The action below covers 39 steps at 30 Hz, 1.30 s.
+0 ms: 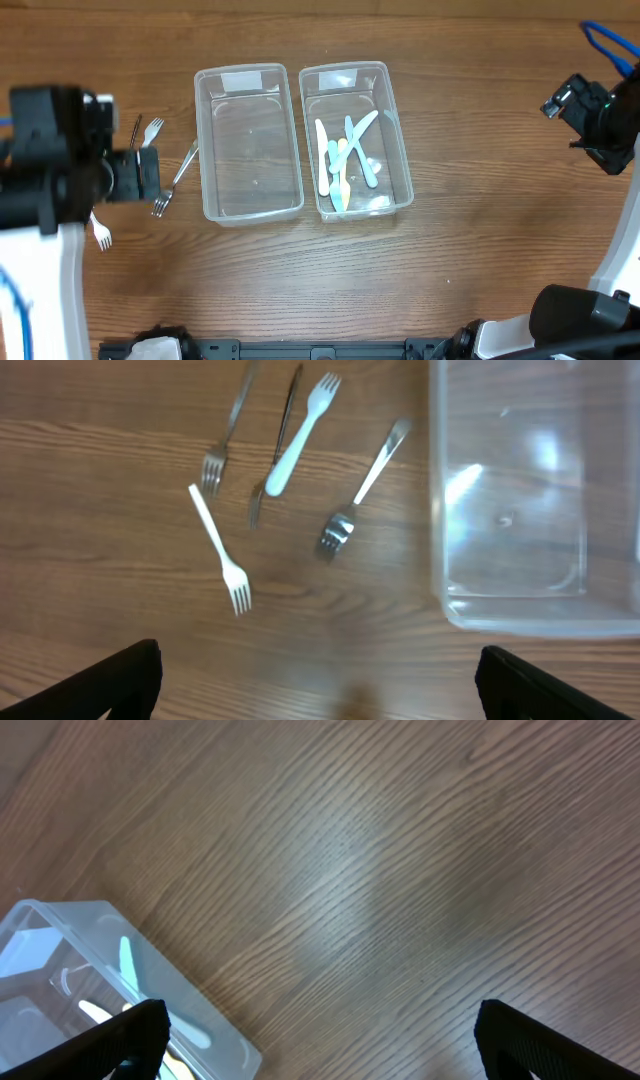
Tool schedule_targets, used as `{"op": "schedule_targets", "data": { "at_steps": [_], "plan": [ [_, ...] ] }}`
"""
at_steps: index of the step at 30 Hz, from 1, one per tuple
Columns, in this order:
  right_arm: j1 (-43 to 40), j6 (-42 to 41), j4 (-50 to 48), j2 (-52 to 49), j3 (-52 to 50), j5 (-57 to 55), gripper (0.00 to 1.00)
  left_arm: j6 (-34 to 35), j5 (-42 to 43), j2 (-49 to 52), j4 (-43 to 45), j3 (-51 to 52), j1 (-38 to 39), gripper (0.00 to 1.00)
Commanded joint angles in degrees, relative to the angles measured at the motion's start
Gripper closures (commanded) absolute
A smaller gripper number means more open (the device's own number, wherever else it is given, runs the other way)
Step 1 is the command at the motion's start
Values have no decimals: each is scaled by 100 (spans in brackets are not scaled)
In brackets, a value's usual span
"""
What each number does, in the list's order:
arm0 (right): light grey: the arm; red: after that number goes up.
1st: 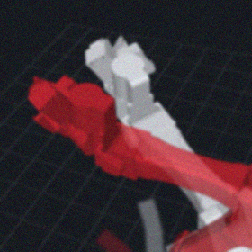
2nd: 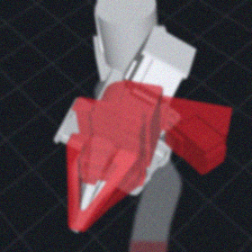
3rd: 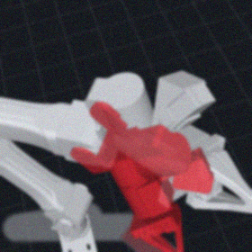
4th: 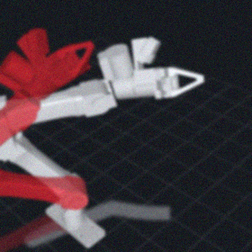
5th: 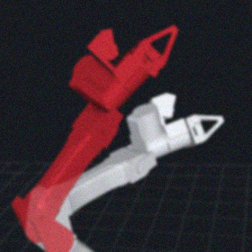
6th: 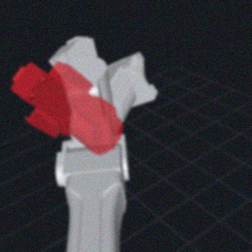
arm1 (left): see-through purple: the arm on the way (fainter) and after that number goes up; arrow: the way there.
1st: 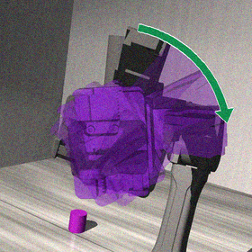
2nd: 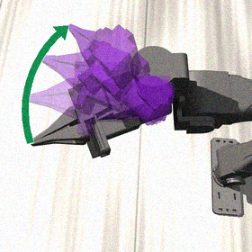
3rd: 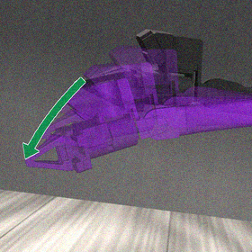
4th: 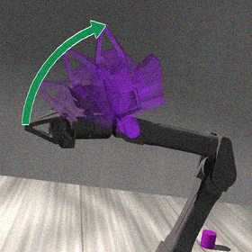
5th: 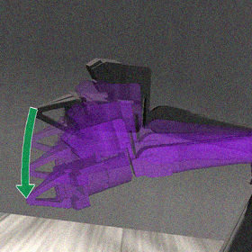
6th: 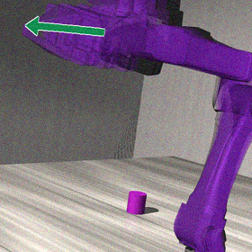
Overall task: Pack container
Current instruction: 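Lower the left gripper onto a metal fork and grasp it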
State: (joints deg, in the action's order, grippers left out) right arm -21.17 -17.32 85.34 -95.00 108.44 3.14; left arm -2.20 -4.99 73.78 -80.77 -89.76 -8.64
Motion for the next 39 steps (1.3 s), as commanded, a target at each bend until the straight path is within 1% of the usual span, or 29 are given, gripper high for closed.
{"op": "schedule_targets", "data": {
  "at_steps": [1,4,7,15,21,28,33,39],
  "plan": [
    [20,15,-85,39,-103,46,0,-584,205,874,238,-61,-273,0],
    [20,15,-105,39,-103,44,0,-914,328,1552,474,-9,-317,0],
    [20,15,-109,39,-103,42,0,-1469,872,2124,702,195,-317,0],
    [20,20,-120,39,-103,39,0,-1561,861,2865,2002,1384,-317,0],
    [20,42,-122,39,-103,39,0,-1626,704,3346,2811,1764,-317,2],
    [20,59,-125,39,-103,39,0,-1537,599,4094,3051,1764,-254,5],
    [20,59,-127,39,-103,39,0,-1493,479,4186,3047,1764,-127,8],
    [20,59,-166,39,-103,39,0,-1274,173,4186,2627,1764,22,9]
  ]
}}
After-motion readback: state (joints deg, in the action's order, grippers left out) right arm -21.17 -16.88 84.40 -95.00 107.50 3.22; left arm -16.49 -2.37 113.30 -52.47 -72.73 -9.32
